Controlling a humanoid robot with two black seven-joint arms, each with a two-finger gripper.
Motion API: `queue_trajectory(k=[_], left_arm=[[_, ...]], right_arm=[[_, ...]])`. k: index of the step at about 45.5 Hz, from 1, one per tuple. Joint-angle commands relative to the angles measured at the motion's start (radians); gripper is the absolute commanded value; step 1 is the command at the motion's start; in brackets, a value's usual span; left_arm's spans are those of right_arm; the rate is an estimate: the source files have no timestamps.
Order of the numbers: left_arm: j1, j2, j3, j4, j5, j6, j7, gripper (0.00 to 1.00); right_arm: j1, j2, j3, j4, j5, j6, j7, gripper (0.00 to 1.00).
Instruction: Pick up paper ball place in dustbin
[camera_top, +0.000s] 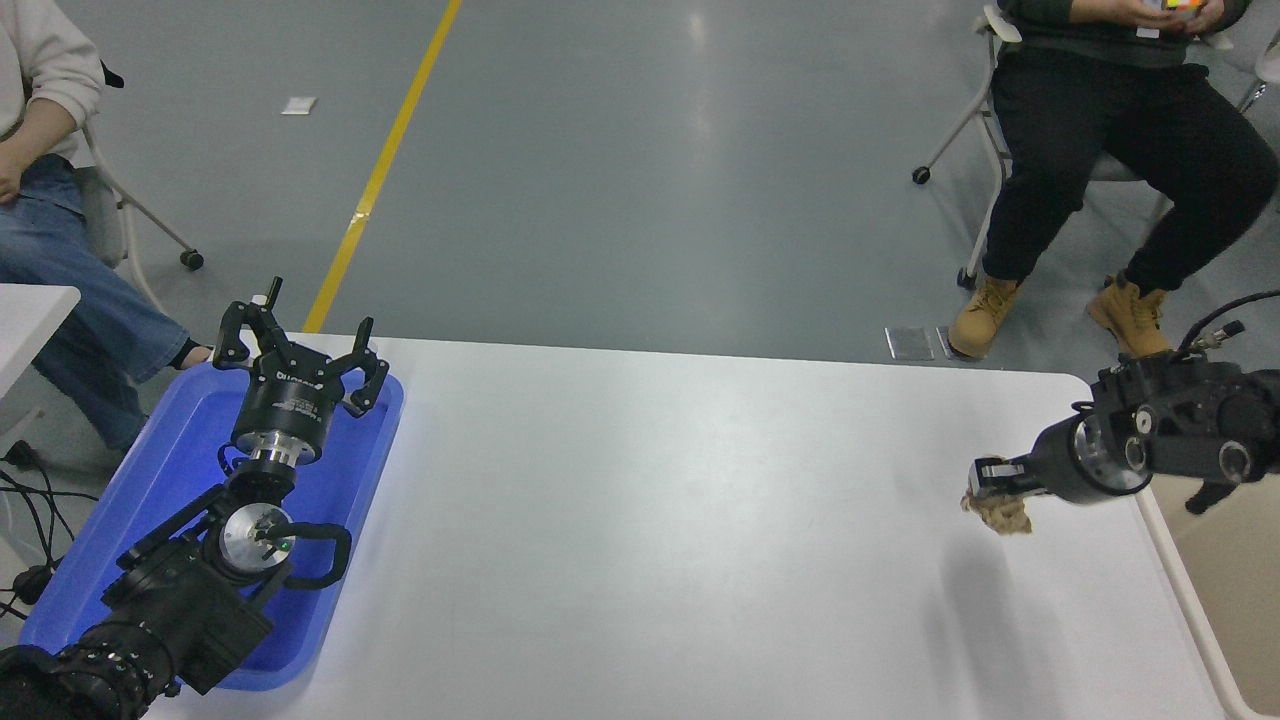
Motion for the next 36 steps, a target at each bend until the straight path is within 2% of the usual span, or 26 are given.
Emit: queue_trajectory(k=[1, 18, 36], left_arm=[[0.000, 0.000, 0.000, 0.000, 0.000, 0.001, 0.000, 1.00], [0.000, 0.000, 0.000, 0.000, 0.000, 0.001, 0.000, 1.00], [0.000, 0.000, 0.000, 0.000, 0.000, 0.001, 0.000, 1.00]], right_arm=[[0.264, -0.024, -0.016, 0.042, -0.002, 0.176, 0.000, 0.00], [0.513, -0.048, -0.082, 0.051, 0.000, 0.368, -0.002, 0.00], [0.582, -0.065, -0.117, 0.054, -0.003, 0.407, -0.002, 0.00]])
